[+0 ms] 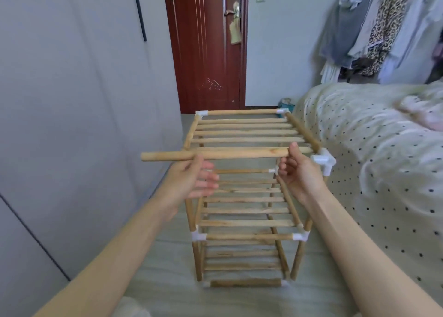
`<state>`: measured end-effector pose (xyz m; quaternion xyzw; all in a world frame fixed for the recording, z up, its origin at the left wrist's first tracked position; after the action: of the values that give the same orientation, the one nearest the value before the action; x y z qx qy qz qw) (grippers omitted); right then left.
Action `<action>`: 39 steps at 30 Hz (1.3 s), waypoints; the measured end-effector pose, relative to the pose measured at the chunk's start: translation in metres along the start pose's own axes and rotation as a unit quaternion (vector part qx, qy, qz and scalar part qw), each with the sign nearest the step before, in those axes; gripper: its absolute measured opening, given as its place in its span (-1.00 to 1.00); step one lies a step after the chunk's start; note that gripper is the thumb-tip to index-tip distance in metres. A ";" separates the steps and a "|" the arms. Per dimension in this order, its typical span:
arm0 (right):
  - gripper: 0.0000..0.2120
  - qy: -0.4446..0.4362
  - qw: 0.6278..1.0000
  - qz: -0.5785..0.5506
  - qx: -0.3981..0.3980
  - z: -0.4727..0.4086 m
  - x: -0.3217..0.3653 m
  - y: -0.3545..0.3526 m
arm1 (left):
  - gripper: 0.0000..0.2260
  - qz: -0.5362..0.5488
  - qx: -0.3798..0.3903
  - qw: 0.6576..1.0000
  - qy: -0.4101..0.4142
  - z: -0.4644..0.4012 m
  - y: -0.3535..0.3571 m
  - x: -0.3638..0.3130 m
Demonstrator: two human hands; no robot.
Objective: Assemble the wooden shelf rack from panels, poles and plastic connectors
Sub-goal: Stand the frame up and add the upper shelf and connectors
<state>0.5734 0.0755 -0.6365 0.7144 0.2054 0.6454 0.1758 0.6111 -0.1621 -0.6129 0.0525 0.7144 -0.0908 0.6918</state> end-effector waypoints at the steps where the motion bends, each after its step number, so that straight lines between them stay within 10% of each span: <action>1: -0.74 -0.010 1.000 0.017 -0.012 0.000 0.003 -0.005 | -0.73 -0.108 -0.002 0.993 0.039 -0.001 0.009 -0.006; 5: -0.73 -0.017 0.997 0.069 -0.023 -0.001 0.010 -0.011 | -0.78 -0.510 -0.049 0.800 0.312 0.003 0.057 -0.053; 8: -0.72 -0.003 0.998 0.065 -0.018 0.000 0.011 -0.009 | -0.64 -0.636 -0.003 0.724 0.267 -0.025 0.086 -0.047; 12: -0.65 -0.034 0.982 0.147 -0.110 0.006 0.027 -0.030 | -0.65 -0.621 0.064 0.749 0.222 -0.053 0.108 -0.030; 18: -0.68 -0.157 0.809 0.459 -0.333 0.021 0.066 -0.078 | -0.68 -0.657 0.046 0.717 0.229 -0.075 0.125 -0.020; 23: -0.63 -0.065 0.934 0.313 -0.163 -0.002 0.040 -0.094 | -0.70 -0.649 0.066 0.724 0.225 -0.082 0.126 -0.010; 39: -0.68 -0.100 0.957 0.253 -0.100 -0.010 0.036 -0.095 | -0.70 -0.654 0.071 0.714 0.240 -0.075 0.129 -0.012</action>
<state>0.5599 0.1747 -0.6541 0.7827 -0.0663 0.6112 0.0973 0.5639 -0.0205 -0.6067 -0.3589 0.7038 -0.5554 0.2594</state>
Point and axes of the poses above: each hand's wrist, its own z-axis away from the middle knuckle, its own y-axis out of the palm, x = y × z, the point moved 6 cm from there along -z, towards the middle knuckle, and after that the axes turned 11 degrees about x, right-handed, at the moved point
